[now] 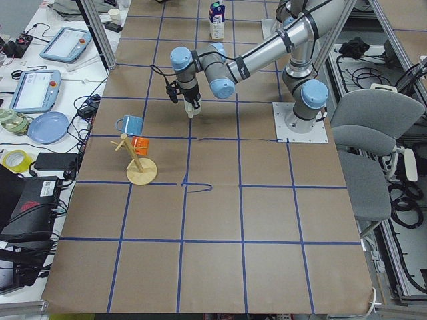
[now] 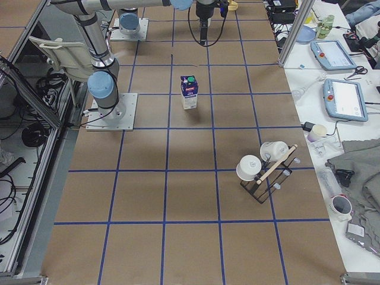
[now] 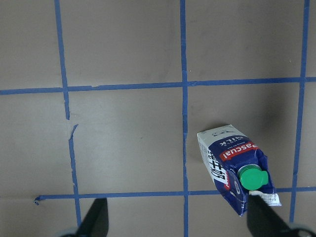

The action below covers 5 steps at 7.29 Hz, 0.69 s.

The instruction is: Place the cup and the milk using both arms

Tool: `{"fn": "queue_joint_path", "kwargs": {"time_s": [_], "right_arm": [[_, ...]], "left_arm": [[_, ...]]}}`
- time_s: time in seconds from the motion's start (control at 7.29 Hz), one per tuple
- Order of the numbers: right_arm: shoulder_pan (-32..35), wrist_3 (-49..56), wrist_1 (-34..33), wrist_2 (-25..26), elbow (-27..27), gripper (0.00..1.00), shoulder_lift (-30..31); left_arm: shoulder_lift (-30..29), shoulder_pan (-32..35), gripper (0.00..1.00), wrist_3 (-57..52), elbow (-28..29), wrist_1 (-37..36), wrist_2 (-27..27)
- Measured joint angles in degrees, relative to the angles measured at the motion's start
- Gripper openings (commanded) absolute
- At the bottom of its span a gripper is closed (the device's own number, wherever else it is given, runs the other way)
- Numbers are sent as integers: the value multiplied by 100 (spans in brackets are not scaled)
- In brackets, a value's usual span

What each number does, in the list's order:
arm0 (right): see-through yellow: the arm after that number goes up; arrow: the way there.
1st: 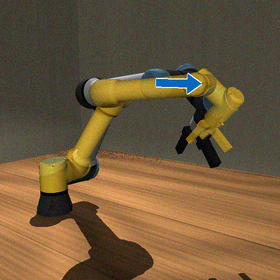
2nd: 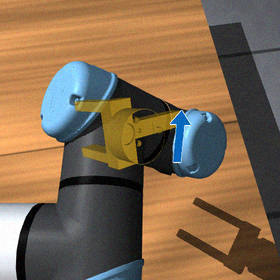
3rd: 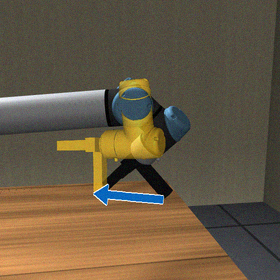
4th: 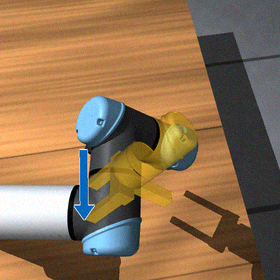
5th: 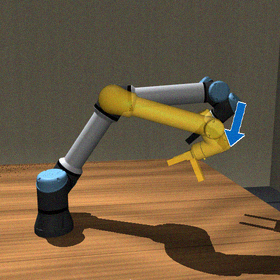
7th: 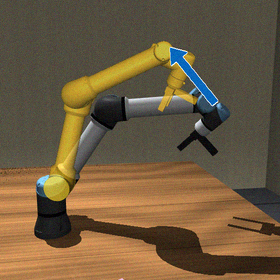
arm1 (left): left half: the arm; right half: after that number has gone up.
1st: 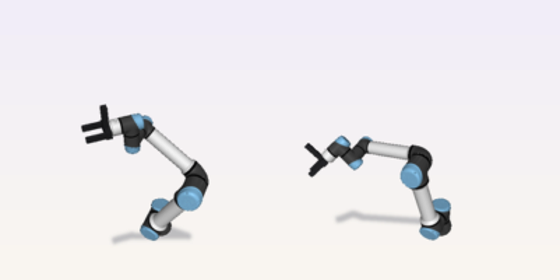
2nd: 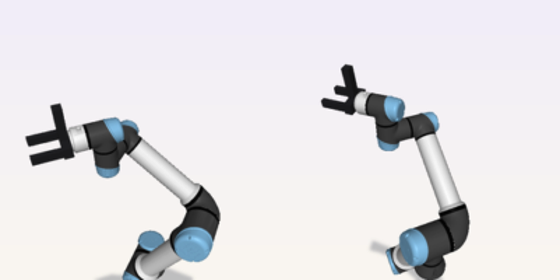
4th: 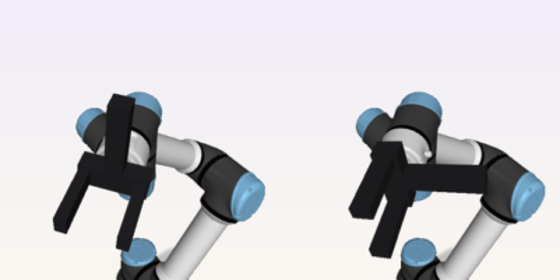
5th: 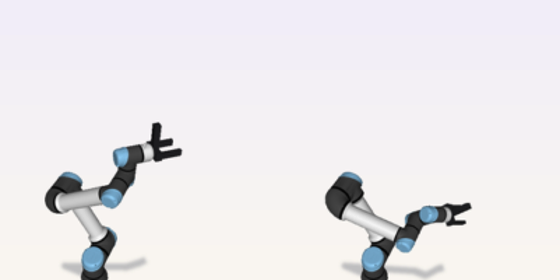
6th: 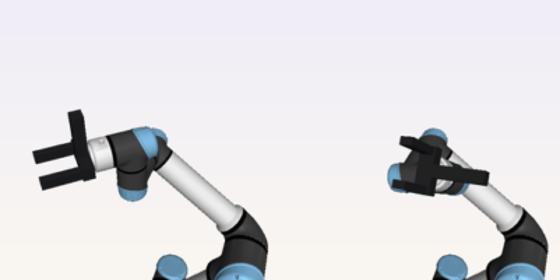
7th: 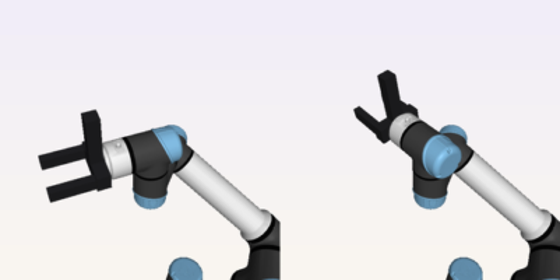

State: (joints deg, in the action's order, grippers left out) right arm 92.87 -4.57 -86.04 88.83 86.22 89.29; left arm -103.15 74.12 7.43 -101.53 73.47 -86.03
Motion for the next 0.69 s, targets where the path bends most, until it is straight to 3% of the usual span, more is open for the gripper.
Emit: {"fn": "queue_joint_path", "kwargs": {"time_s": [0.27, 0.69], "right_arm": [[-12, 0, 0, 1, 0, 100, 1], [-15, 0, 0, -6, 6, 100, -4]], "left_arm": [[-93, 726, 0, 1145, 611, 279, -2], [-464, 1812, 0, 2580, 810, -206, 68]]}}
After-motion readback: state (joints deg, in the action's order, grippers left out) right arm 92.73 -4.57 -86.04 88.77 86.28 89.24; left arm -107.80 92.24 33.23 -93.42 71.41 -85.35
